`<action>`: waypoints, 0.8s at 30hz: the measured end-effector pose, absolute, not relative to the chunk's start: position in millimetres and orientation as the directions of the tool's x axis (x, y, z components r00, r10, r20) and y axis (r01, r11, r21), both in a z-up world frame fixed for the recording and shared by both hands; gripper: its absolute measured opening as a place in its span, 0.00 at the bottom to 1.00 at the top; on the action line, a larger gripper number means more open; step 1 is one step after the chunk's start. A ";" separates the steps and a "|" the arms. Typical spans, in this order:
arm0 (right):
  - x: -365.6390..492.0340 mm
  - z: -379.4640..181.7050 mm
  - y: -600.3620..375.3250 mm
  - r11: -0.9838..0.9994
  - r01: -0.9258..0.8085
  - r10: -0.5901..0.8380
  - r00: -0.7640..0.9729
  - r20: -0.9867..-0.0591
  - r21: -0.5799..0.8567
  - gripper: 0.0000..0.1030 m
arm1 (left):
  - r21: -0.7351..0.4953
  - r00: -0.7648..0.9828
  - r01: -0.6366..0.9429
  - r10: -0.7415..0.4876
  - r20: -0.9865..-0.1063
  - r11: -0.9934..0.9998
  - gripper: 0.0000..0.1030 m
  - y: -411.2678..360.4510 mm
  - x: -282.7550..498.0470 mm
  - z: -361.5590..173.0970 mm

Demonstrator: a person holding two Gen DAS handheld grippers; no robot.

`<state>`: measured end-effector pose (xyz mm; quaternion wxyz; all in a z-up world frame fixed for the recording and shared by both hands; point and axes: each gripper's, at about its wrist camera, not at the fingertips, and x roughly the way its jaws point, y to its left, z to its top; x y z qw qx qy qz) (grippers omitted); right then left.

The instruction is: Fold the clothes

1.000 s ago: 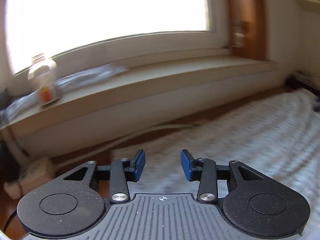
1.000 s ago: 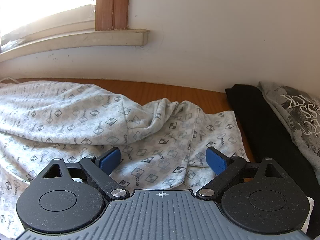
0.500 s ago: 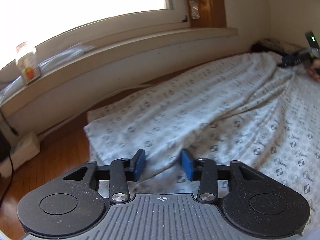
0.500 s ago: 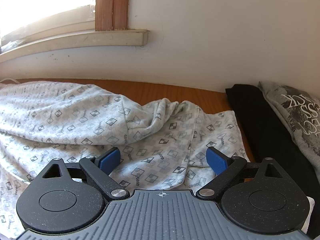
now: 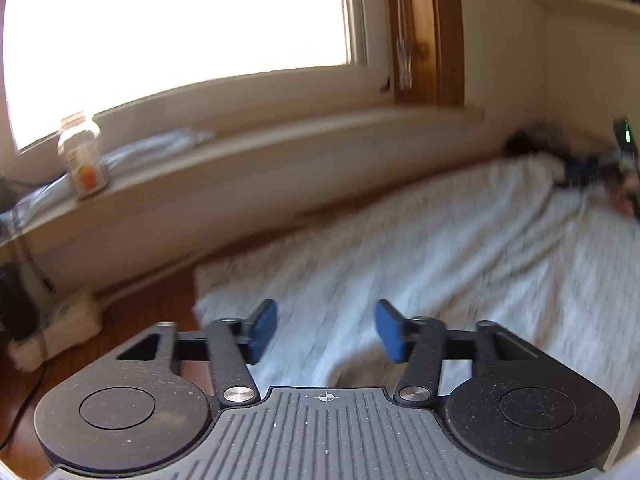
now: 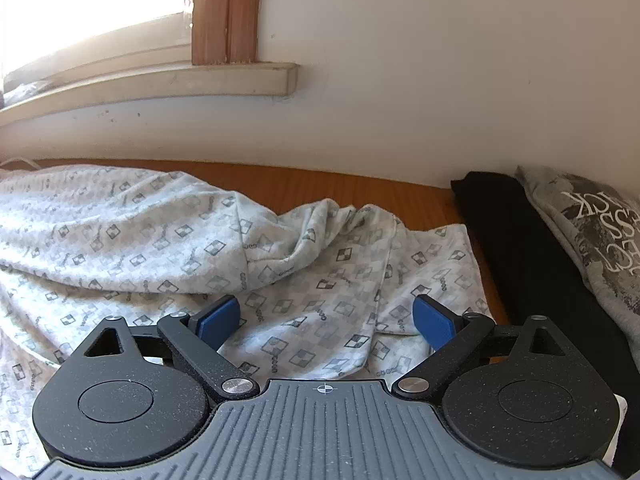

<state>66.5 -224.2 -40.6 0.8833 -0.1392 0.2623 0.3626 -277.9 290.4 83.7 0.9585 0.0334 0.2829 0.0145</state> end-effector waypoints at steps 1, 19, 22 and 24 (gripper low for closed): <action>67.0 -39.4 -226.7 0.704 -0.709 0.572 0.605 -0.555 -0.048 0.90 | 0.059 0.848 -0.002 0.033 -0.528 0.998 0.67 285.9 -267.5 85.5; 92.7 -23.8 -241.0 0.669 -0.651 0.727 0.474 -0.497 0.358 0.48 | -0.038 0.840 0.166 -0.162 -0.517 0.985 0.76 195.3 -87.3 30.8; 109.1 -23.7 -226.0 0.681 -0.594 0.723 0.454 -0.520 0.428 0.48 | -0.098 0.844 0.152 -0.181 -0.504 0.983 0.76 206.5 -89.3 30.4; 122.8 -25.9 -216.2 0.706 -0.545 0.702 0.455 -0.548 0.452 0.49 | -0.124 0.844 0.132 -0.177 -0.506 0.983 0.76 211.8 -88.8 29.7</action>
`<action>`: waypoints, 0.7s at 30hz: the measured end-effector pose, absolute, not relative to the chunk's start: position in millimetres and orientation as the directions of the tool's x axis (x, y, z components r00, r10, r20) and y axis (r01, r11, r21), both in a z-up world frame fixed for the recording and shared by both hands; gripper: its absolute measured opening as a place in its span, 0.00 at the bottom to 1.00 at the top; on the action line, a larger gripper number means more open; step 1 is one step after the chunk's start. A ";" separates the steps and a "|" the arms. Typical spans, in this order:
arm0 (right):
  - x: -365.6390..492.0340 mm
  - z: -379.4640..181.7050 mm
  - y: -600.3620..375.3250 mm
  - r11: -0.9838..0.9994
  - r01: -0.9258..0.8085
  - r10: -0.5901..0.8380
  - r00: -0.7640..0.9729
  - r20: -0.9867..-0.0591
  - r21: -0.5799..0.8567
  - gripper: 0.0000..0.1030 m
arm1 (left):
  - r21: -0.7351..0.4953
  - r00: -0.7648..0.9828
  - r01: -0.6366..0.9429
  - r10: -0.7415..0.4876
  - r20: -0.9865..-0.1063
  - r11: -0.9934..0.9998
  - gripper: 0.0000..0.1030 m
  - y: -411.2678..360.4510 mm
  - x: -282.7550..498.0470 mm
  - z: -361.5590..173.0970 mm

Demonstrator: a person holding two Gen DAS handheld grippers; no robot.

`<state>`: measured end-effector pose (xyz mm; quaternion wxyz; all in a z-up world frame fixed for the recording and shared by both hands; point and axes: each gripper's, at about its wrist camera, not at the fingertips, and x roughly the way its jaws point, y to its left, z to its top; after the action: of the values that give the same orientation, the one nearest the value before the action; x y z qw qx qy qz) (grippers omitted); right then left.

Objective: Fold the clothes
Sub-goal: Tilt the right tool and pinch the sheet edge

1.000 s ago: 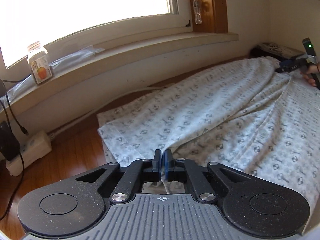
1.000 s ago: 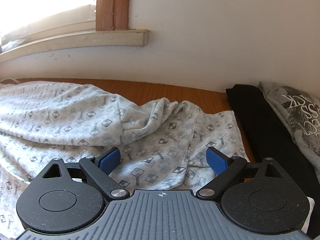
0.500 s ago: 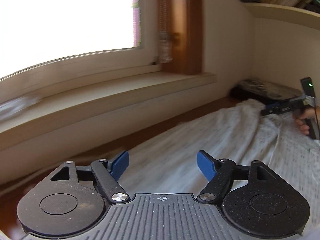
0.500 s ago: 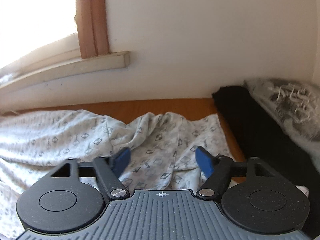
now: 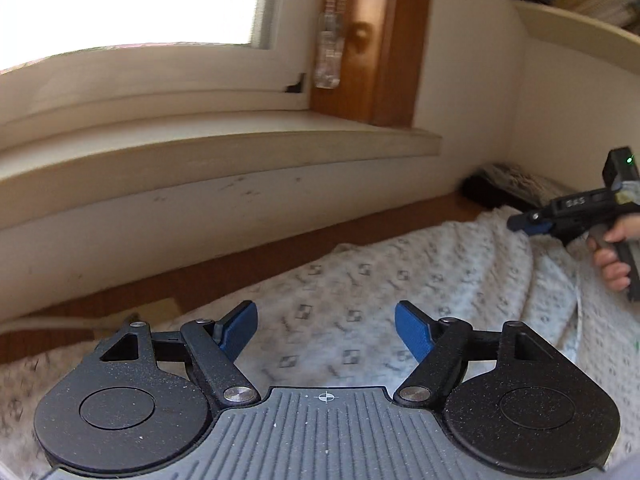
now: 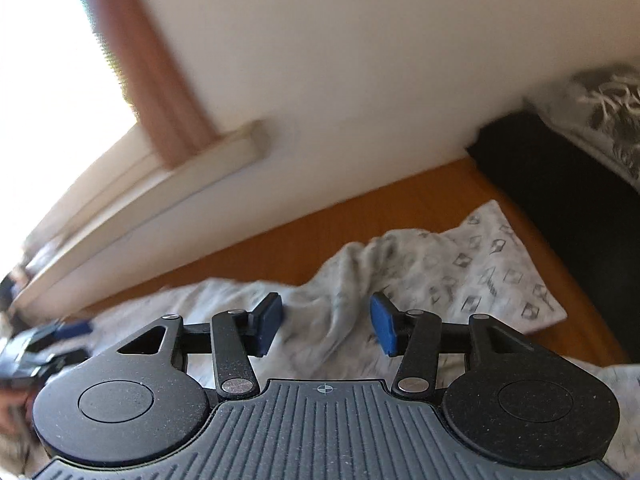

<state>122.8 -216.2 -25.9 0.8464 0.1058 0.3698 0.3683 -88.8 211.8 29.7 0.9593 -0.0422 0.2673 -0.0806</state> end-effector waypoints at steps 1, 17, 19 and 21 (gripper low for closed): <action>129.3 -27.7 -212.5 0.707 -0.523 0.703 0.448 -0.552 0.476 0.49 | -0.131 0.843 0.125 -0.175 -0.508 0.983 0.76 213.5 -88.5 29.3; 137.9 -17.6 -227.3 0.767 -0.309 0.612 0.619 -0.493 0.563 0.05 | -0.118 0.829 0.107 -0.154 -0.538 0.987 0.77 213.8 -84.7 28.6; 135.1 -12.6 -230.0 0.777 -0.310 0.599 0.632 -0.492 0.548 0.12 | -0.119 0.822 0.108 -0.156 -0.548 0.987 0.78 213.4 -83.4 27.8; 132.5 -3.3 -231.0 0.806 -0.308 0.564 0.660 -0.497 0.506 0.15 | -0.119 0.817 0.104 -0.153 -0.556 0.987 0.78 213.6 -82.3 27.1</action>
<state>132.5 -231.0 -3.3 0.8904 0.1927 0.3318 0.2449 -82.3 213.6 27.1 0.9522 -0.0415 0.2949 -0.0677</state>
